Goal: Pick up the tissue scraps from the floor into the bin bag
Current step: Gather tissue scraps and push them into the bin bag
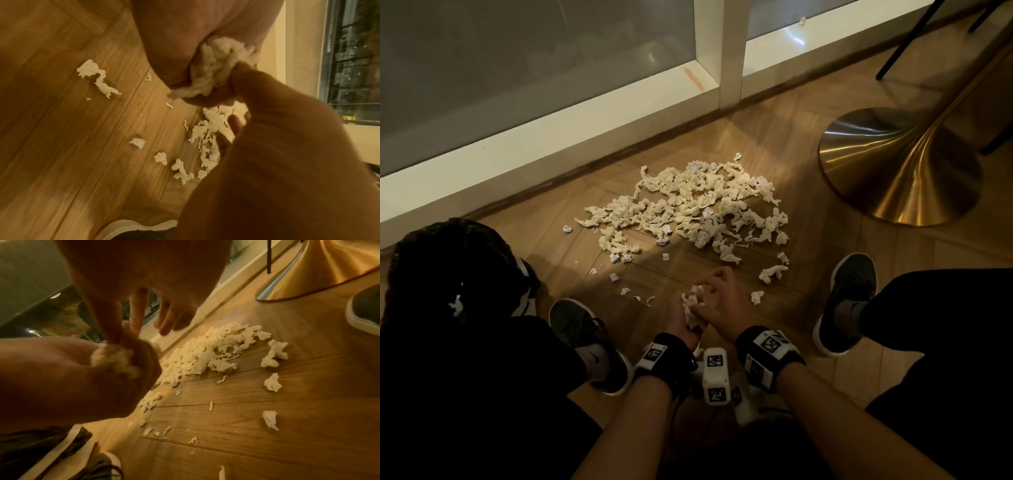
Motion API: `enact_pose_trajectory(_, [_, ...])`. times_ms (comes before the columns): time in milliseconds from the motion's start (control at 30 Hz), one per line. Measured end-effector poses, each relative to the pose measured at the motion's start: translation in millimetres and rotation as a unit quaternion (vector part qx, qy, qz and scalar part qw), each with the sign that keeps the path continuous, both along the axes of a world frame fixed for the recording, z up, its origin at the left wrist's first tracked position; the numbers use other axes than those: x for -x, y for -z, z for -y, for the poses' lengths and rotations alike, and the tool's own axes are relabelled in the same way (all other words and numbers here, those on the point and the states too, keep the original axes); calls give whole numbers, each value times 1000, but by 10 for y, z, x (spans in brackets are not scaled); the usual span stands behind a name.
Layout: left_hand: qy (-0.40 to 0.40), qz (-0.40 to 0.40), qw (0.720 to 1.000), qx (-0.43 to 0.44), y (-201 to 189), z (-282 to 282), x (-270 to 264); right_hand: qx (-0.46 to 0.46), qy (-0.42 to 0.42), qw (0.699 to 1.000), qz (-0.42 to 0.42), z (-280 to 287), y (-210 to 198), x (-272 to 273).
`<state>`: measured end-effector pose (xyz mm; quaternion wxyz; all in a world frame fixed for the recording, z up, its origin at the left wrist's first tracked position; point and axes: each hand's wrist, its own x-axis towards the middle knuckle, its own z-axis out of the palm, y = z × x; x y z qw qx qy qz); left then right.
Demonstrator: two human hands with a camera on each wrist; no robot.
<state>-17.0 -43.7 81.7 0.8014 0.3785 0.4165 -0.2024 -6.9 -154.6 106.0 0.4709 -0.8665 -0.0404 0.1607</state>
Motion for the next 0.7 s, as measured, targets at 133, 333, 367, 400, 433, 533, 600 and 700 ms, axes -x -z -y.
enact_pose_trajectory(133, [18,45,999,19,-169,37,-41,-77,-25,994,-78,-4,-4,7])
enact_pose_trajectory(333, [15,23,1000,-7,-155,-31,-55,-80,-24,996,-11,-103,-58,70])
enact_pose_trajectory(367, [20,-1,999,-45,-132,-44,-48,-73,-34,997,7,-120,-62,85])
enact_pose_trajectory(400, [11,-15,1000,-13,-127,-58,-45,-65,-47,996,24,-128,-53,96])
enact_pose_trajectory(433, [14,-17,1000,-12,-147,-65,-51,-59,-62,996,38,-133,-40,103])
enact_pose_trajectory(533, [-24,-27,999,5,-183,-81,-75,-39,-130,989,62,-131,-39,132])
enact_pose_trajectory(600, [-24,-35,999,-10,-214,-82,-62,-33,-169,982,74,-127,-11,160])
enact_pose_trajectory(700, [-39,-30,998,-26,-271,-88,-96,-76,-138,986,56,-88,-51,150])
